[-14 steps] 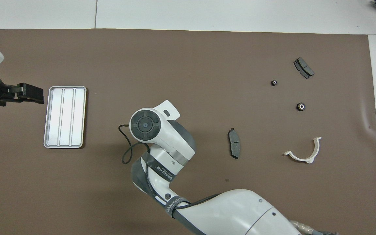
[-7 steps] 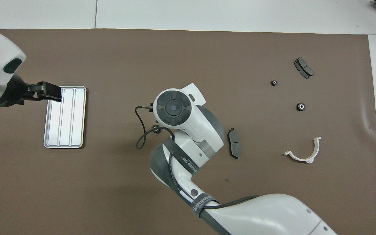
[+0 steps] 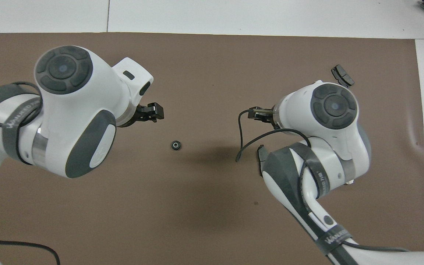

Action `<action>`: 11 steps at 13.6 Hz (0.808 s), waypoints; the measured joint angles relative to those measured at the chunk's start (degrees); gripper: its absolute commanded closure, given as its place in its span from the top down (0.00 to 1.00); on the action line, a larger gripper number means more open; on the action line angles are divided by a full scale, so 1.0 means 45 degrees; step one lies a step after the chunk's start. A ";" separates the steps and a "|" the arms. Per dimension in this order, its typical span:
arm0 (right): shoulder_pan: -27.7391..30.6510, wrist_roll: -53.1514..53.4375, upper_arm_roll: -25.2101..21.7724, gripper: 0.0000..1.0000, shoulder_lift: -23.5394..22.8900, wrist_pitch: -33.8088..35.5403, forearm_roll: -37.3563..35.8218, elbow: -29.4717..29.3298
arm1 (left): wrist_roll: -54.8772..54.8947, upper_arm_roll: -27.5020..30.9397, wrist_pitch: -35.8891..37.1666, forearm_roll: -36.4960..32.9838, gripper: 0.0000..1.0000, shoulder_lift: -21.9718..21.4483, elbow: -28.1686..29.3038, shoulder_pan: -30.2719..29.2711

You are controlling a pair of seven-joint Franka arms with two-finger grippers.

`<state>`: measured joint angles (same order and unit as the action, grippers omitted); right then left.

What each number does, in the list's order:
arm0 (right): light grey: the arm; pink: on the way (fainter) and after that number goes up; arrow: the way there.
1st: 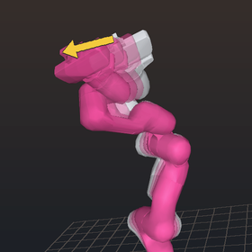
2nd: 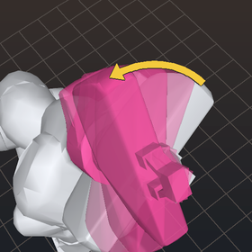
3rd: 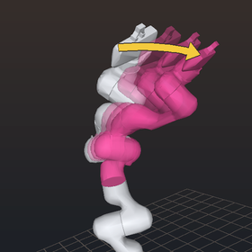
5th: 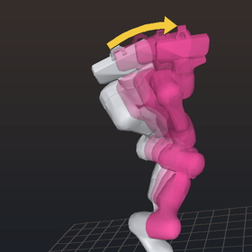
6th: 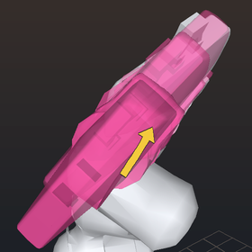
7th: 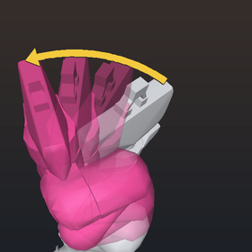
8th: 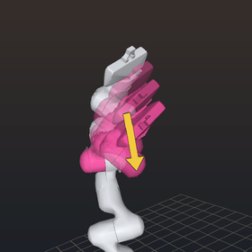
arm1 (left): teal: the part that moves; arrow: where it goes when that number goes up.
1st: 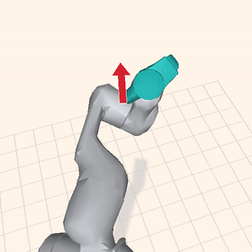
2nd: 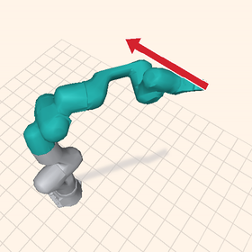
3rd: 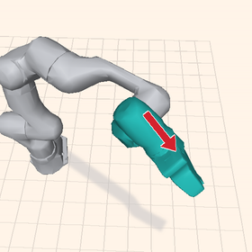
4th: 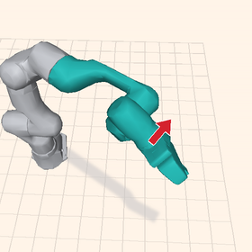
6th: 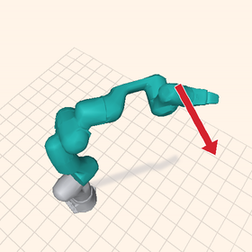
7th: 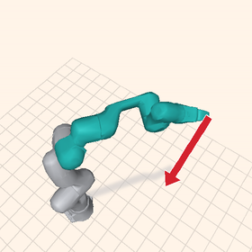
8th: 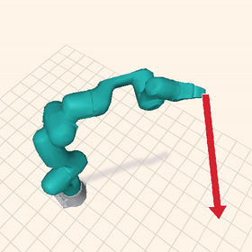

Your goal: Pick bearing gear from pile to tray

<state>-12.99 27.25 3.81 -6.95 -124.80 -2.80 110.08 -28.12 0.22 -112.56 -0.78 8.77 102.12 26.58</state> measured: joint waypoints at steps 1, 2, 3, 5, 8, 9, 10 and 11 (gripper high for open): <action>0.0484 -0.0754 -0.0001 1.00 0.0077 -0.0001 0.0028 0.0174 | 0.0000 -0.0003 -0.0900 0.0000 1.00 -0.0067 0.0779 0.0045; 0.0961 -0.1483 0.0000 1.00 0.0088 -0.0013 0.0046 0.0308 | 0.0000 -0.0009 -0.1746 0.0000 1.00 -0.0145 0.1540 0.0083; 0.1428 -0.2247 -0.0002 1.00 0.0066 -0.0062 0.0054 0.0421 | -0.0007 -0.0008 -0.2315 0.0000 1.00 -0.0155 0.2127 0.0126; 0.2258 -0.3639 -0.0006 1.00 -0.0134 -0.0499 0.0066 0.0603 | -0.0229 0.0001 -0.3144 0.0000 1.00 0.0011 0.2752 0.0329; 0.3357 -0.5374 -0.0007 1.00 -0.0926 -0.1517 0.0071 0.0711 | -0.1120 -0.0013 -0.4049 0.0000 1.00 0.0708 0.2923 0.1157; 0.3648 -0.5740 -0.0007 1.00 -0.1239 -0.1827 0.0071 0.0726 | -0.1266 -0.0012 -0.4364 0.0000 1.00 0.1018 0.2929 0.1409; 0.3883 -0.5992 -0.0008 1.00 -0.1536 -0.2126 0.0071 0.0731 | -0.1324 -0.0014 -0.4706 0.0000 1.00 0.1295 0.2931 0.1564; 0.4077 -0.6203 -0.0007 1.00 -0.1830 -0.2468 0.0071 0.0737 | -0.1332 -0.0010 -0.5012 0.0000 1.00 0.1521 0.2931 0.1631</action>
<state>5.36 -0.66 3.78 -15.18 -135.91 -2.48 113.40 -34.11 0.17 -135.11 -0.78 15.61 115.31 33.92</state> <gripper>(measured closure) 0.000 0.000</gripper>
